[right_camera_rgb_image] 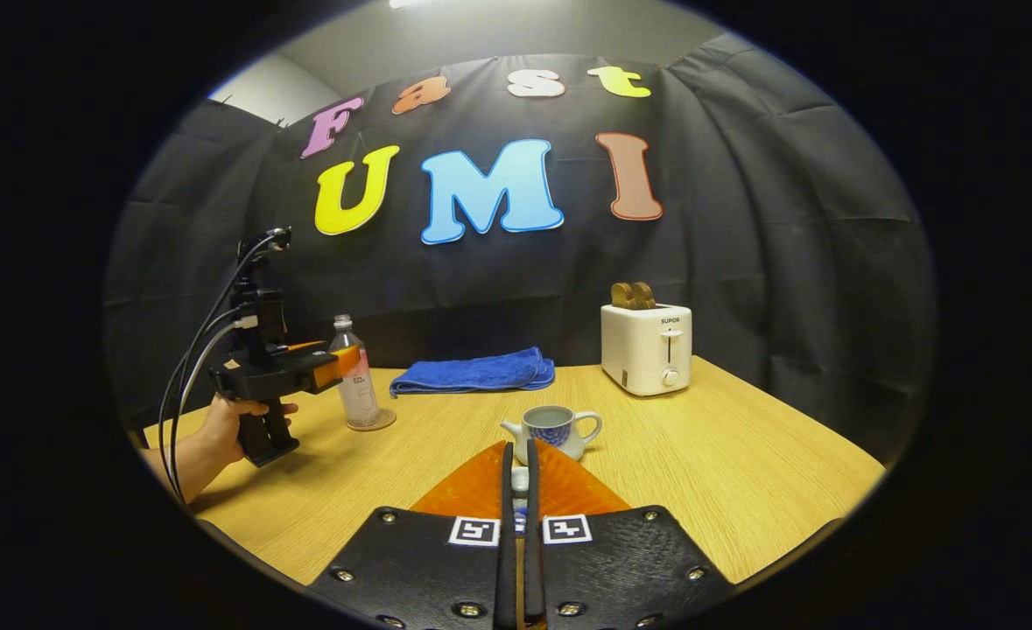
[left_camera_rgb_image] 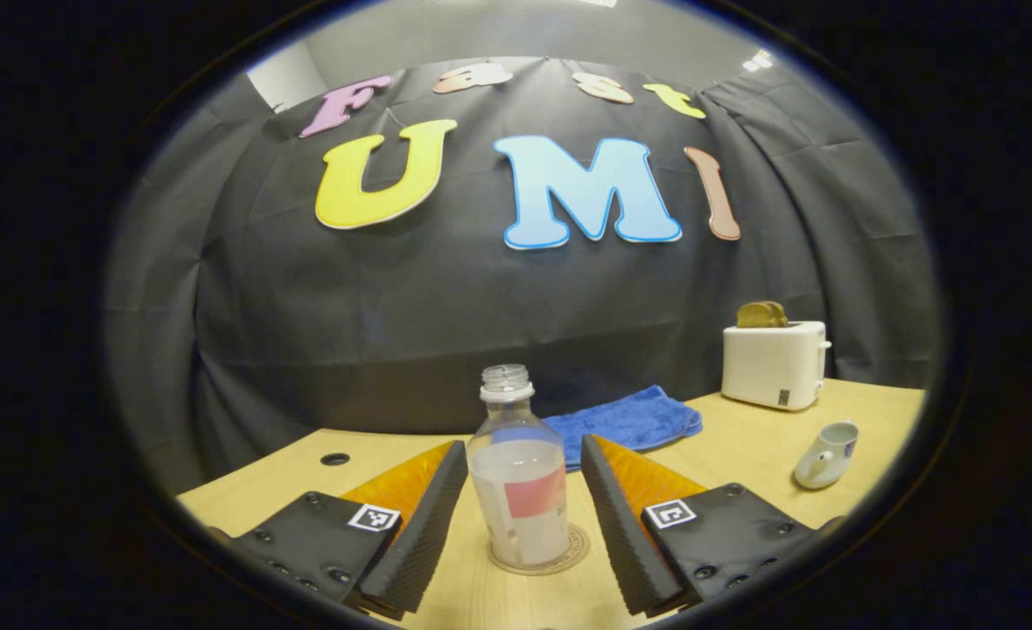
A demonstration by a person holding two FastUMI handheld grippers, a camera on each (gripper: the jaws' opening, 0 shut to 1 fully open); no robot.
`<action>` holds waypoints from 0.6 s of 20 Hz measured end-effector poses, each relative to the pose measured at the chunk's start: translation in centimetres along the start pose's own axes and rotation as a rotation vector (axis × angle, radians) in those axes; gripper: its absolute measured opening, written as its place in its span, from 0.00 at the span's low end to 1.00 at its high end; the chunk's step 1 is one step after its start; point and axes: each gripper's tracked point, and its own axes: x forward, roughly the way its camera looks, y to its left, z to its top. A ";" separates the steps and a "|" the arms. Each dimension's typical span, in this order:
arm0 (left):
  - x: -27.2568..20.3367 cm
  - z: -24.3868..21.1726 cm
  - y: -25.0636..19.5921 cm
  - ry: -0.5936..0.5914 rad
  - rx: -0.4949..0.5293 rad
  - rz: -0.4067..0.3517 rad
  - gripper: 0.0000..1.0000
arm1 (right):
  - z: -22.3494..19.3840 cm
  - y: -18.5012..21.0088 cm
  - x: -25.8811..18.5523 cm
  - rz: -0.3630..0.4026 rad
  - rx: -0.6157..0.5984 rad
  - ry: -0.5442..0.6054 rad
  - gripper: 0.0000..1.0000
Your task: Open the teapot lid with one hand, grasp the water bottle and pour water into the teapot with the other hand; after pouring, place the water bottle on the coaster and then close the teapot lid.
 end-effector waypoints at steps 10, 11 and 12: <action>-5.4 0.5 -0.8 -0.003 -0.015 -0.003 1.00 | 1.7 -0.8 1.6 -0.012 -0.023 -0.047 0.04; -6.5 0.8 -1.0 -0.008 -0.033 -0.009 1.00 | 2.4 -1.3 2.6 -0.021 -0.024 -0.064 0.04; -7.5 1.1 -1.2 -0.012 -0.045 -0.014 1.00 | 3.1 -1.6 3.8 -0.024 -0.019 -0.085 0.04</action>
